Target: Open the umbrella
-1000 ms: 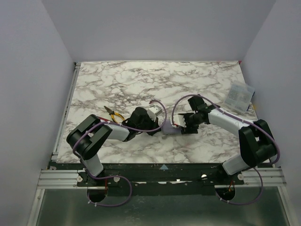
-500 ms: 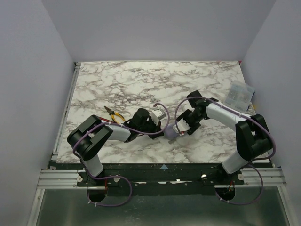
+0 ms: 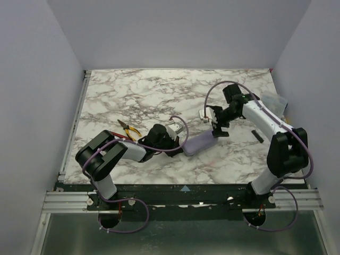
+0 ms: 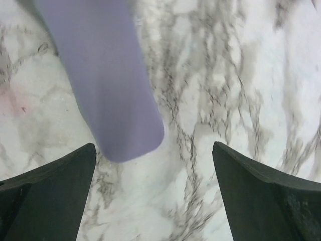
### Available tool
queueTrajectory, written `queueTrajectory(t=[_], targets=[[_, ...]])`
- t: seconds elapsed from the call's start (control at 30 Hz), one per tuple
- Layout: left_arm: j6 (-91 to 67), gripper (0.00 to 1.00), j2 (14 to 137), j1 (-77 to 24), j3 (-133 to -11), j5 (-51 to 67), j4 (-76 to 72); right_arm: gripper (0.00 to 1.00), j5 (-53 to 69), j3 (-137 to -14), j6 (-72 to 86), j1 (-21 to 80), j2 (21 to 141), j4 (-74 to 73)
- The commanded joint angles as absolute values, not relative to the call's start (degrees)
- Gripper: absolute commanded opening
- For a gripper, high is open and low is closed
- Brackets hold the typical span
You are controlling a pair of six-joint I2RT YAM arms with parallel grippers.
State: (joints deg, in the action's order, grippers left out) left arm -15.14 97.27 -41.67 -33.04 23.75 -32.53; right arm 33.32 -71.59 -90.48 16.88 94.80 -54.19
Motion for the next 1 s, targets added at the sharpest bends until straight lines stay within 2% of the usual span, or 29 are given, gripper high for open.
queueTrajectory(t=[0.0, 0.13, 0.33, 0.4, 0.67, 0.97], targets=[[-17.6, 0.0, 97.3, -43.0, -32.6, 21.5, -33.2, 1.0, 37.0, -74.8, -55.2, 13.2, 90.9, -51.9], [-17.5, 0.0, 96.9, -45.0, -32.8, 20.8, -33.7, 1.0, 29.8, -75.1, -32.1, 11.0, 89.9, -53.9], [-17.2, 0.0, 98.4, -49.8, -35.5, 16.9, -33.4, 1.0, 23.9, -76.1, -12.9, 5.6, 92.0, -61.4], [-17.7, 0.0, 99.6, -50.8, -36.9, 16.3, -33.2, 1.0, 27.6, -77.3, -9.8, 4.6, 94.0, -63.3], [-15.0, 0.0, 102.7, -54.0, -41.8, 15.7, -31.9, 0.96, 38.6, -70.3, 4.9, 5.5, 95.5, -48.1], [-14.5, 0.0, 103.4, -55.3, -42.7, 15.1, -31.7, 0.92, 32.1, -66.7, 13.8, 11.1, 98.9, -35.9]])
